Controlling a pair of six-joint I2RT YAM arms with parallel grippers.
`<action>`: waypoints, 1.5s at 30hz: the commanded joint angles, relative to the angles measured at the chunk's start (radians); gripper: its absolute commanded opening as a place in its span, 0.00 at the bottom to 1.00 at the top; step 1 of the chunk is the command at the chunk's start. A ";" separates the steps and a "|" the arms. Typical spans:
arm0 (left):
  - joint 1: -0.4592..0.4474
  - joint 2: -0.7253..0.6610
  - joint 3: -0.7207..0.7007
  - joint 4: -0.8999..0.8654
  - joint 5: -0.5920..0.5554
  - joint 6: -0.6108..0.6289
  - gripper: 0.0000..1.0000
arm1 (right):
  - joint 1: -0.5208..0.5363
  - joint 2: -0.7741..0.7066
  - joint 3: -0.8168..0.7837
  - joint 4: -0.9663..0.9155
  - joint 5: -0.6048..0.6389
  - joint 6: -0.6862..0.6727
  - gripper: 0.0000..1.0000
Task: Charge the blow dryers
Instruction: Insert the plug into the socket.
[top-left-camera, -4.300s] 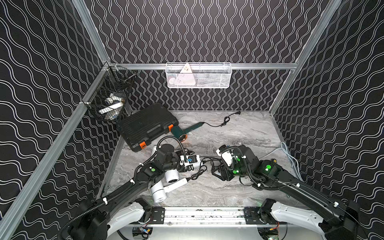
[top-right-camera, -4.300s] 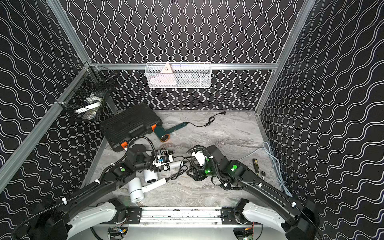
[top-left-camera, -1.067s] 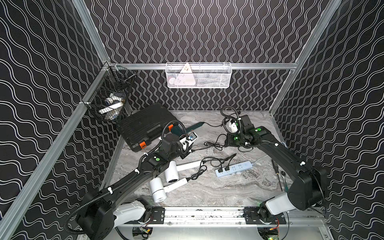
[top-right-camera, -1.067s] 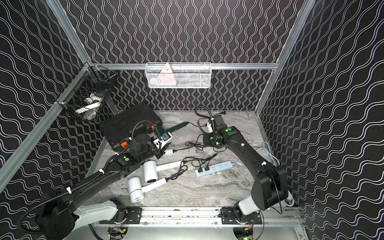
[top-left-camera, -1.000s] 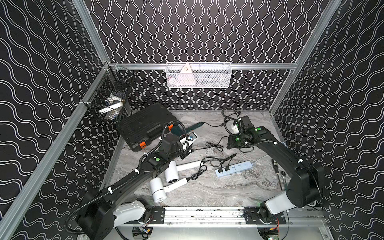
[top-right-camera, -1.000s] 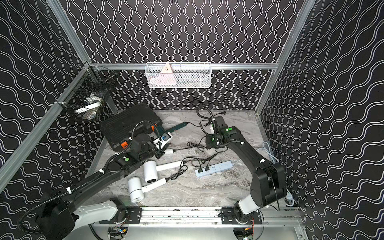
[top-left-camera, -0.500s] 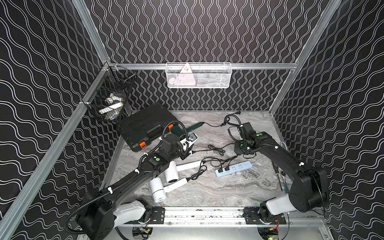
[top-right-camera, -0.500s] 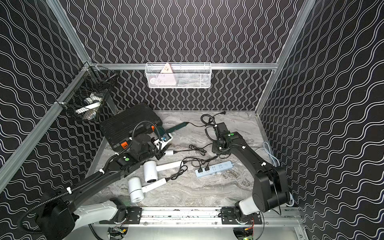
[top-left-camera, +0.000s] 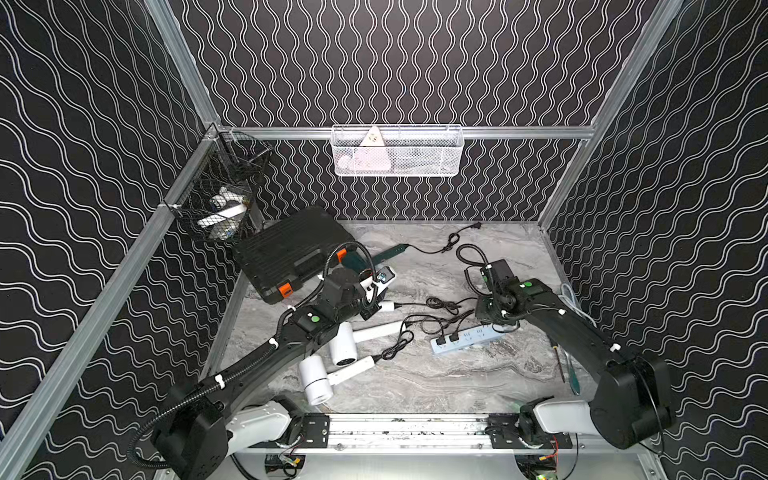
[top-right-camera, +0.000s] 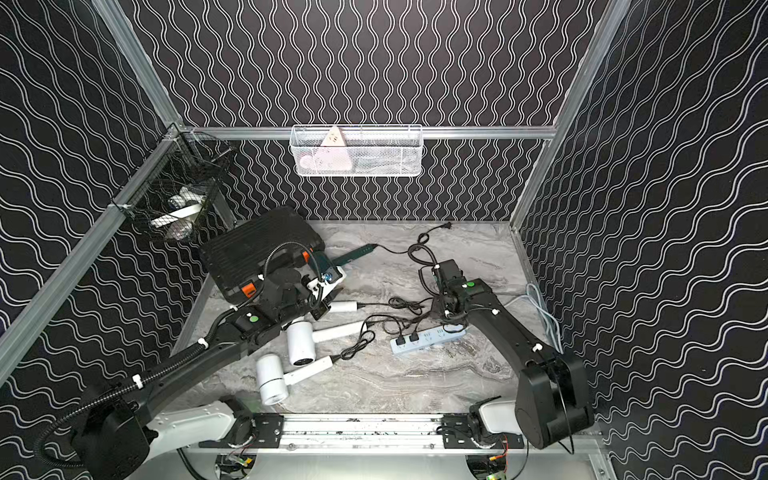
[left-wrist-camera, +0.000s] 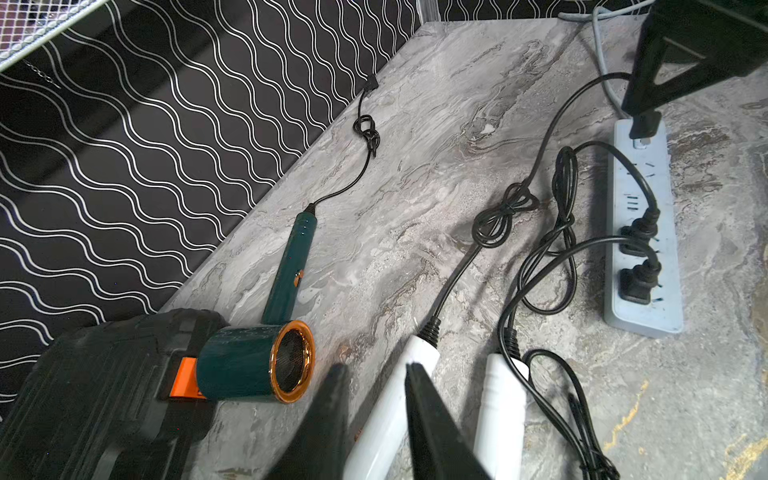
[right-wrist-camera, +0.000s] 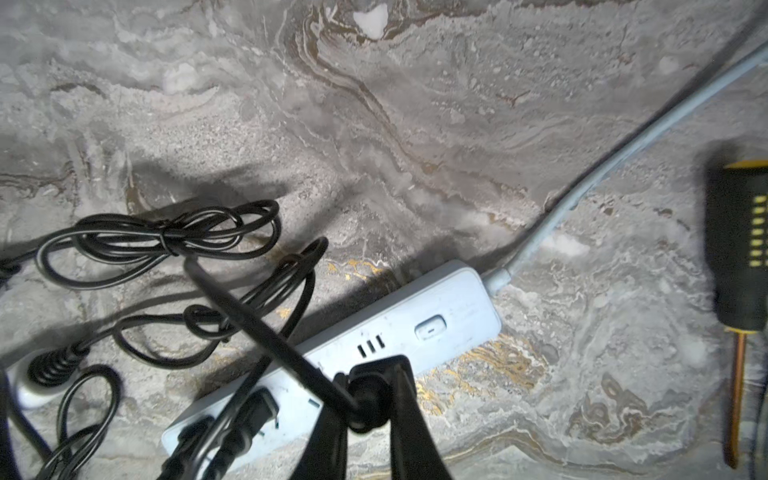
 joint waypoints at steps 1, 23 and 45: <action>0.001 0.000 0.006 0.005 0.007 -0.012 0.30 | 0.000 -0.040 -0.035 0.017 -0.072 0.046 0.00; -0.001 0.004 0.001 0.011 0.012 -0.008 0.29 | 0.020 -0.175 -0.286 0.360 -0.223 0.025 0.00; -0.003 0.011 0.003 0.010 0.018 -0.004 0.28 | 0.028 -0.168 -0.335 0.428 -0.201 -0.013 0.00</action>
